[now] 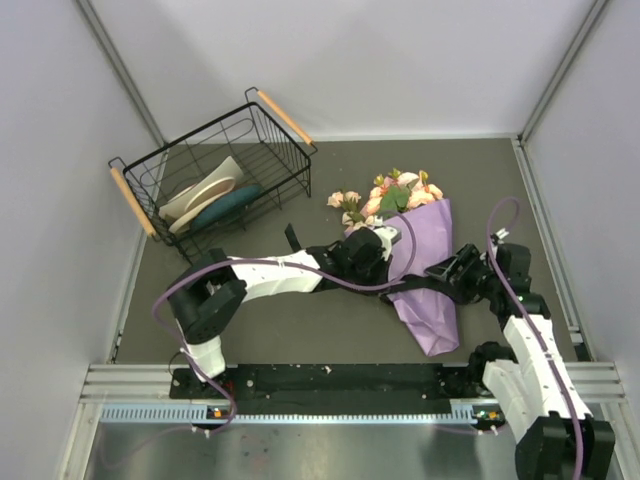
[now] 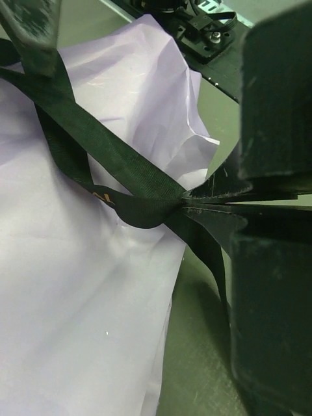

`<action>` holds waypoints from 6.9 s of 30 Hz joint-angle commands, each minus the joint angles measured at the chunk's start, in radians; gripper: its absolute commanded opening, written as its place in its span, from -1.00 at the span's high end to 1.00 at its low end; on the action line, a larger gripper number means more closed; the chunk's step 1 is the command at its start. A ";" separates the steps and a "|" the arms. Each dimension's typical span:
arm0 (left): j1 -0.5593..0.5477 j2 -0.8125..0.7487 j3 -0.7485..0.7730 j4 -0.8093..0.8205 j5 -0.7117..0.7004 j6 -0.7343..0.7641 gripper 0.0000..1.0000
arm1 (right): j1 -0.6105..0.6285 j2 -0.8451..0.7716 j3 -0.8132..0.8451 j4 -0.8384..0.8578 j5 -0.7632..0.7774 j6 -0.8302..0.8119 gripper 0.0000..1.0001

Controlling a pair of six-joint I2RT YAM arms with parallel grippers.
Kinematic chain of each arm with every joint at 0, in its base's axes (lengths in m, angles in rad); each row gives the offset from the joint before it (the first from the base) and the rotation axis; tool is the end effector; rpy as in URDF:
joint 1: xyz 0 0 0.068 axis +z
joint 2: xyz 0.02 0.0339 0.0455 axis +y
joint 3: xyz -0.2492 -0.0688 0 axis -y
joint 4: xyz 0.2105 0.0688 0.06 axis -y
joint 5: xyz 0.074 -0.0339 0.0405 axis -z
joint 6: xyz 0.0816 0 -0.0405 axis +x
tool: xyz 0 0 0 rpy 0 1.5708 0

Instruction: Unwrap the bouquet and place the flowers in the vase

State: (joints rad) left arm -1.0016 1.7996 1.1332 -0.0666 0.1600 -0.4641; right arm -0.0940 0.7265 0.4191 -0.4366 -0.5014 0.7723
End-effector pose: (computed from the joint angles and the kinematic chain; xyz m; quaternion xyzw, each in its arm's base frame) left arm 0.2014 -0.3388 0.1698 0.2731 0.8693 -0.3255 0.2525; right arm 0.1626 0.0241 0.1740 0.2819 0.8470 0.3437 0.2914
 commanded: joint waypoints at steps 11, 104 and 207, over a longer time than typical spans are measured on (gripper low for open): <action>0.003 -0.137 -0.027 0.030 0.016 -0.045 1.00 | 0.088 0.043 -0.016 0.140 0.130 0.159 -0.18; 0.230 -0.500 0.695 -0.190 0.240 -0.183 1.00 | 1.000 0.197 0.429 0.626 0.317 -0.528 -0.08; 0.311 -1.353 0.166 -0.555 -0.441 0.147 -0.98 | 1.163 0.929 0.720 0.408 0.337 -0.145 -0.61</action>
State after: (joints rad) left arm -0.6926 0.4412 1.3277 -0.6987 -0.2787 -0.3084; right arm 1.1732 1.9003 1.3102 -0.0959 -0.1268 0.5781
